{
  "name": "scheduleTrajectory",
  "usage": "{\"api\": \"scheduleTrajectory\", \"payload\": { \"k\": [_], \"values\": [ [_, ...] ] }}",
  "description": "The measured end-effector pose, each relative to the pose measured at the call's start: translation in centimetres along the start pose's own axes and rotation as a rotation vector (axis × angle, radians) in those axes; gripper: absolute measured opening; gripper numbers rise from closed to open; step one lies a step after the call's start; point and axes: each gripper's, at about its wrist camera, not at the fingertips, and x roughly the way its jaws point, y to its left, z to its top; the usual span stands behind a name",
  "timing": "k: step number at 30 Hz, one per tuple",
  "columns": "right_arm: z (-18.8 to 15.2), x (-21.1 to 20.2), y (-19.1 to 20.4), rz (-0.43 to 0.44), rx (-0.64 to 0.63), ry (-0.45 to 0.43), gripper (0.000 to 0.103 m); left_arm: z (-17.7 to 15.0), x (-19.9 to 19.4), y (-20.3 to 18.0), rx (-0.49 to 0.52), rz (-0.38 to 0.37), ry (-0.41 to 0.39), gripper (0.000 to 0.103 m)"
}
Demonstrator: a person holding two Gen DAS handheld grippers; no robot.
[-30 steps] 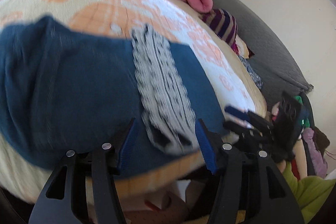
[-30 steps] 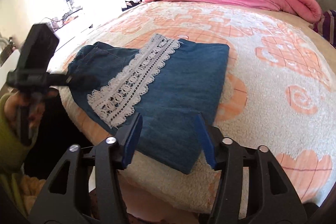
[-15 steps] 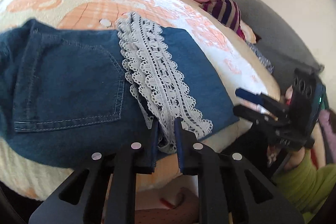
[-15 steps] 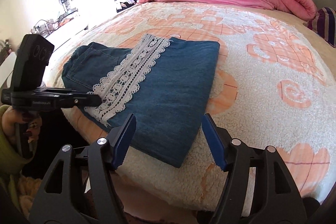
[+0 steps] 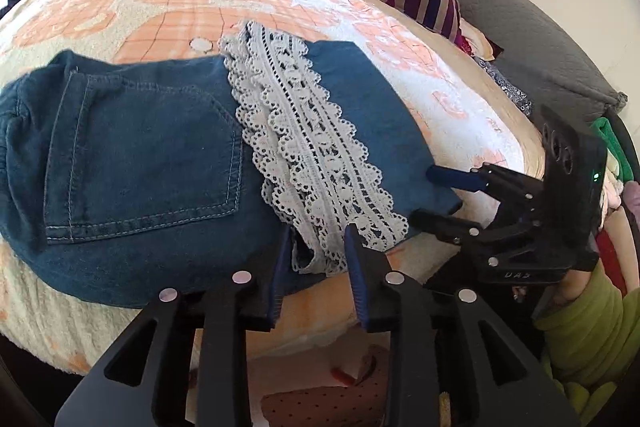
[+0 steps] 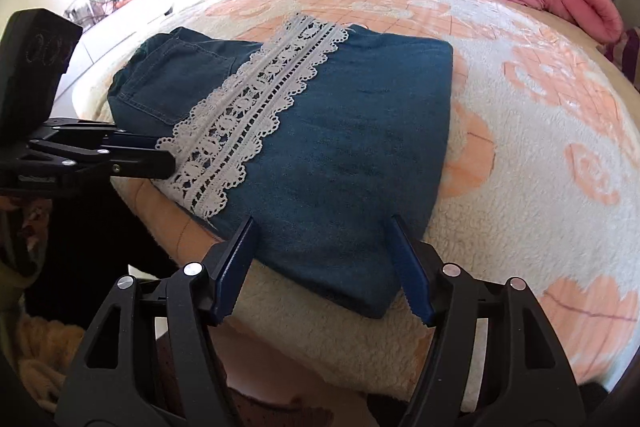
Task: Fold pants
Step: 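Open both grippers to release the folded pants and smooth the lace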
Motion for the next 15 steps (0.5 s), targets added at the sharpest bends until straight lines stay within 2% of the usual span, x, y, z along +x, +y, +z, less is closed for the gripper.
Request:
{"api": "scheduleTrajectory", "payload": {
  "k": [3, 5, 7, 11, 15],
  "values": [
    [0.0, -0.2, -0.1, 0.009, 0.003, -0.006, 0.063, 0.2, -1.0, -0.8, 0.031, 0.018, -0.032, 0.028],
    [0.0, -0.8, 0.0, 0.016, 0.007, -0.031, 0.066, 0.3, -1.7, -1.4, 0.058, 0.035, -0.056, 0.035],
    [0.1, -1.7, 0.0, 0.004, 0.014, -0.067, 0.071, 0.3, -1.7, -1.9, 0.083, 0.06, -0.065, 0.036],
    [0.4, -3.3, -0.9, -0.038, 0.055, -0.127, 0.081, -0.1, -0.3, -2.1, 0.104, 0.074, -0.029, 0.036],
    [0.4, -3.9, -2.1, -0.045, 0.107, -0.142, 0.085, -0.4, 0.6, -1.4, 0.081, 0.084, 0.002, 0.04]
  ]
}}
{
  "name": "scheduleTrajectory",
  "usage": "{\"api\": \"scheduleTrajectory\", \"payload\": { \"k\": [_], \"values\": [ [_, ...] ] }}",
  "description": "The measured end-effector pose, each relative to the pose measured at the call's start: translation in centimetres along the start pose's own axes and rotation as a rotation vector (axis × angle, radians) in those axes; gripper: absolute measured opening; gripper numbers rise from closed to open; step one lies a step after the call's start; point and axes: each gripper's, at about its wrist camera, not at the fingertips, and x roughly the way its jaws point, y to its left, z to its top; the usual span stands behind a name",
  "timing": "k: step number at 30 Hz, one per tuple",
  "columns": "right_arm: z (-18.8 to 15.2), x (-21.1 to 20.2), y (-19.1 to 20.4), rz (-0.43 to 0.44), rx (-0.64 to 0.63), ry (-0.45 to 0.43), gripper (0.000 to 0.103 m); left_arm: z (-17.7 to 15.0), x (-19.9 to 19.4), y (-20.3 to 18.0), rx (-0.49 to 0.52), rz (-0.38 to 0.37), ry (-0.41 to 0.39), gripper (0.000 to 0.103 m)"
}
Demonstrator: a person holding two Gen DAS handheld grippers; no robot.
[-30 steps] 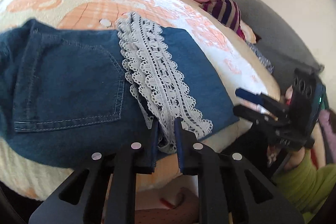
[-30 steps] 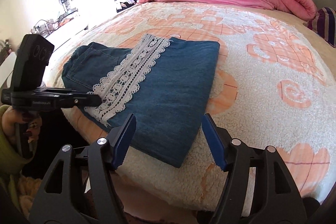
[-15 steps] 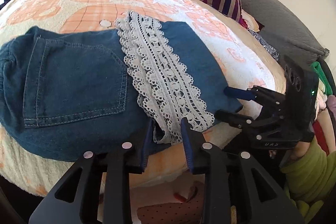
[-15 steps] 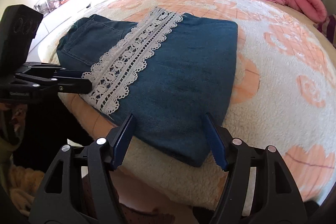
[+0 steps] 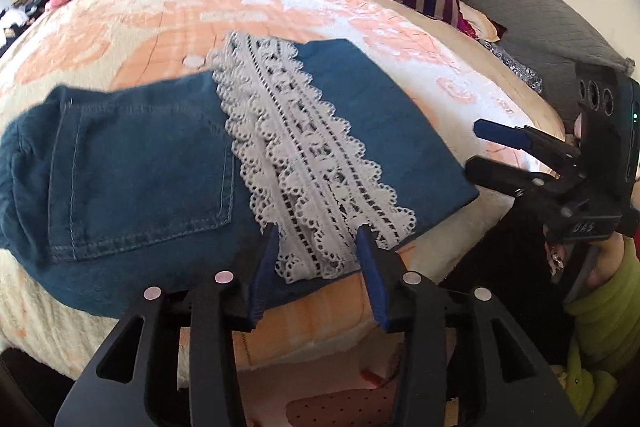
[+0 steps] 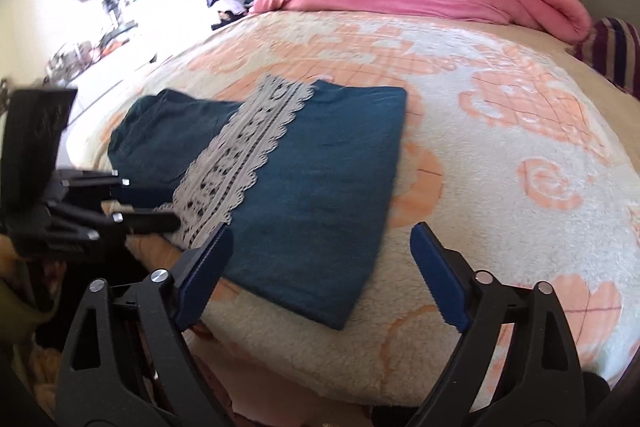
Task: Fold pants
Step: 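Open both grippers to release the folded pants and smooth the lace, then grasp the elastic waistband end with the right gripper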
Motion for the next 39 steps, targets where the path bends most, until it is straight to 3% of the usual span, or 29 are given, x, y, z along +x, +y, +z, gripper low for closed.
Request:
{"api": "scheduleTrajectory", "payload": {
  "k": [15, 16, 17, 27, 29, 39],
  "values": [
    [0.7, -1.1, 0.2, -0.025, 0.026, -0.033, 0.093, -0.2, -4.0, 0.9, -0.02, 0.032, -0.077, 0.041],
    [0.8, -1.1, 0.3, -0.027, 0.024, -0.033, 0.093, -0.3, -4.3, 1.1, -0.022, 0.035, -0.083, 0.052],
    [0.8, -1.2, 0.5, -0.028, 0.022, -0.036, 0.094, -0.3, -4.6, 1.3, -0.027, 0.042, -0.091, 0.07],
    [2.3, -0.8, 2.9, -0.008, -0.024, -0.027, 0.094, -1.1, -7.9, 4.0, -0.074, 0.114, -0.157, 0.07],
    [3.0, -0.6, 3.7, 0.0, -0.044, -0.026, 0.094, -1.3, -8.3, 4.8, -0.095, 0.137, -0.161, 0.084],
    [6.6, 2.1, 7.7, 0.079, -0.126, 0.004, 0.094, -2.4, -9.8, 8.4, -0.189, 0.182, -0.178, 0.089]
  ]
}}
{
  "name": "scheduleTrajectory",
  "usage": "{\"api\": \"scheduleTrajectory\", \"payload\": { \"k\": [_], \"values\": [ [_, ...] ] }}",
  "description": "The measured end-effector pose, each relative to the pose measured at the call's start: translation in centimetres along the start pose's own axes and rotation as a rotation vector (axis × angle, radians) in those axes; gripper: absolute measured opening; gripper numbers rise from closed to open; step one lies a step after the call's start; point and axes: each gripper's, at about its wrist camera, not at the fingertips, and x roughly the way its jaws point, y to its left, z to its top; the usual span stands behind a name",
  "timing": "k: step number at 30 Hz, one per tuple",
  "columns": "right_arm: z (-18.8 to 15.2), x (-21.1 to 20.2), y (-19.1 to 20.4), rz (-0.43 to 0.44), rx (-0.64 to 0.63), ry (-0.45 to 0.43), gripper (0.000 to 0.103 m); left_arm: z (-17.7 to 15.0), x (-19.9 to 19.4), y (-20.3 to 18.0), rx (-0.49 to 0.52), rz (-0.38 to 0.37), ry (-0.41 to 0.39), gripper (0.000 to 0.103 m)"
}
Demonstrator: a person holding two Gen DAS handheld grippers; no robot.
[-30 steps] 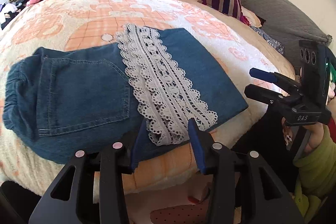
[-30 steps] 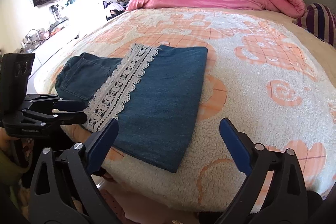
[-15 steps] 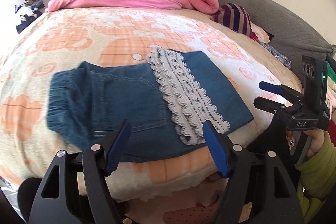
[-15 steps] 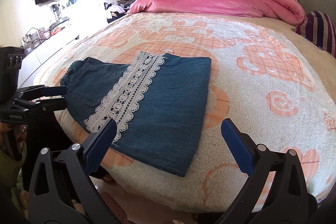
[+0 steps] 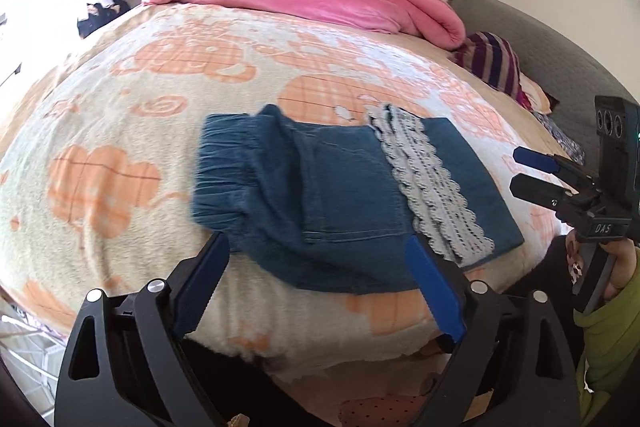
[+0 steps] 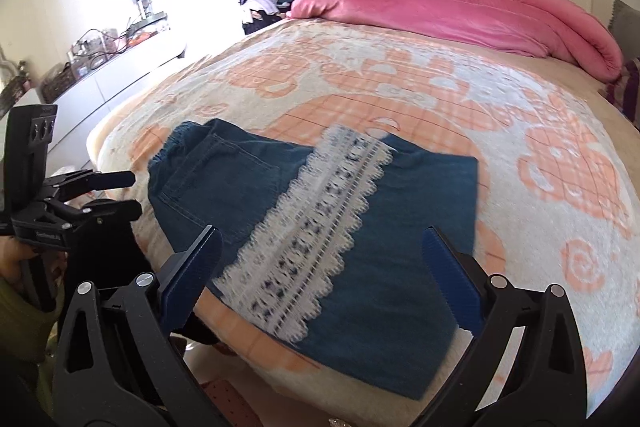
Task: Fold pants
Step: 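Grasp the elastic waistband end with the right gripper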
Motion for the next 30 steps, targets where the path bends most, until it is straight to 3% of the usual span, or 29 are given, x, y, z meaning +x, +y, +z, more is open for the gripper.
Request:
{"api": "scheduleTrajectory", "payload": {
  "k": [11, 23, 30],
  "values": [
    [5.0, 4.9, 4.1, 0.117, -0.1, 0.065, 0.094, -0.1, 1.1, 2.0, -0.061, 0.005, 0.026, 0.089],
    [8.5, 10.4, 7.1, 0.204, -0.178, 0.162, 0.094, -0.3, 3.4, 2.9, -0.141, -0.048, 0.068, 0.089],
    [9.6, 14.2, 7.8, 0.246, -0.168, 0.246, 0.094, -0.4, 3.8, 3.9, -0.211, -0.094, 0.042, 0.088]
  ]
}}
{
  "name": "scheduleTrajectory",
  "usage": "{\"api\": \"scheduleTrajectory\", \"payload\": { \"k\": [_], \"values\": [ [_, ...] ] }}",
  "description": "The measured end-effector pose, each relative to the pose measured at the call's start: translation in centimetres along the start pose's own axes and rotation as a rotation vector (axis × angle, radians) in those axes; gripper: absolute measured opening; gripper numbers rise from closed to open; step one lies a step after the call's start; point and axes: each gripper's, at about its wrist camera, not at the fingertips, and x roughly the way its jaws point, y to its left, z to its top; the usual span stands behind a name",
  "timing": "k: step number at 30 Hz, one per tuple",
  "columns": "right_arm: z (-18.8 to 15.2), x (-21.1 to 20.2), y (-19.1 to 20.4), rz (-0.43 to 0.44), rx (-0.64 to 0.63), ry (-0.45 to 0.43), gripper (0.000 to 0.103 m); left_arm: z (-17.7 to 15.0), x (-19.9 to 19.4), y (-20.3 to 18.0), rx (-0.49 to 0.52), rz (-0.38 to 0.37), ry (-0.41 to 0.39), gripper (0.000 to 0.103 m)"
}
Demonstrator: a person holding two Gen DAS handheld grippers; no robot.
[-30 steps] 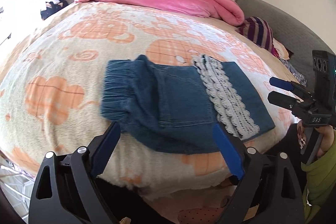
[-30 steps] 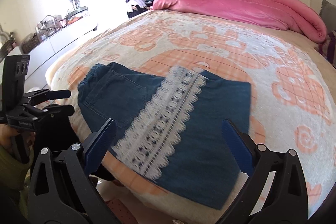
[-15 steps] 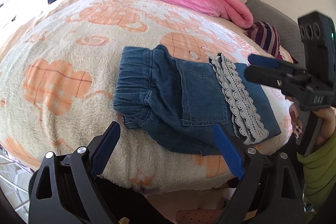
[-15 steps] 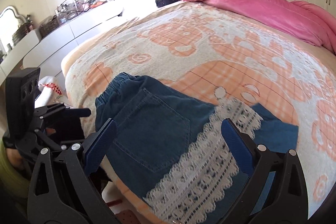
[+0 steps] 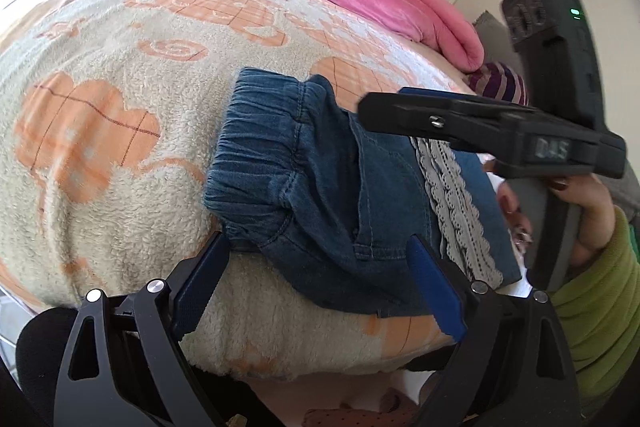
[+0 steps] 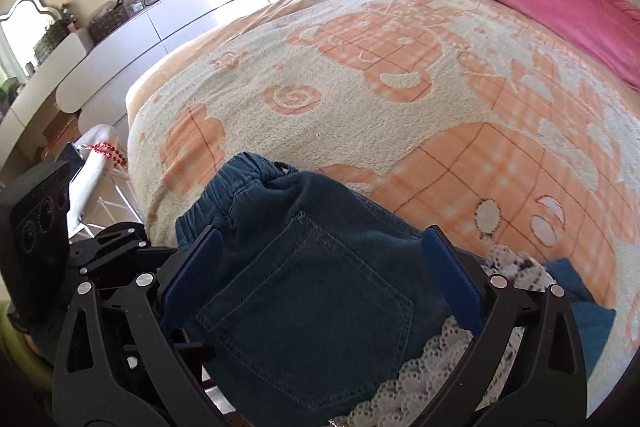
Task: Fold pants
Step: 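Grasp the elastic waistband end with the right gripper, then lift the waistband end with the right gripper and fold it over the pants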
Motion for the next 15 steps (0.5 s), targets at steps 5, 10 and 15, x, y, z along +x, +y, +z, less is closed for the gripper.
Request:
{"api": "scheduleTrajectory", "payload": {
  "k": [5, 10, 15],
  "values": [
    [1.4, 1.4, 0.8, 0.04, -0.025, 0.031, 0.094, 0.0, 0.2, 0.6, -0.025, -0.024, -0.004, 0.082],
    [2.5, 4.3, 1.8, 0.1, -0.047, 0.115, 0.094, 0.0, 0.6, 1.4, -0.049, -0.034, -0.006, 0.076],
    [2.7, 7.7, 2.0, 0.141, -0.05, 0.197, 0.093, 0.0, 0.9, 1.6, -0.058, -0.039, -0.009, 0.076]
  ]
}}
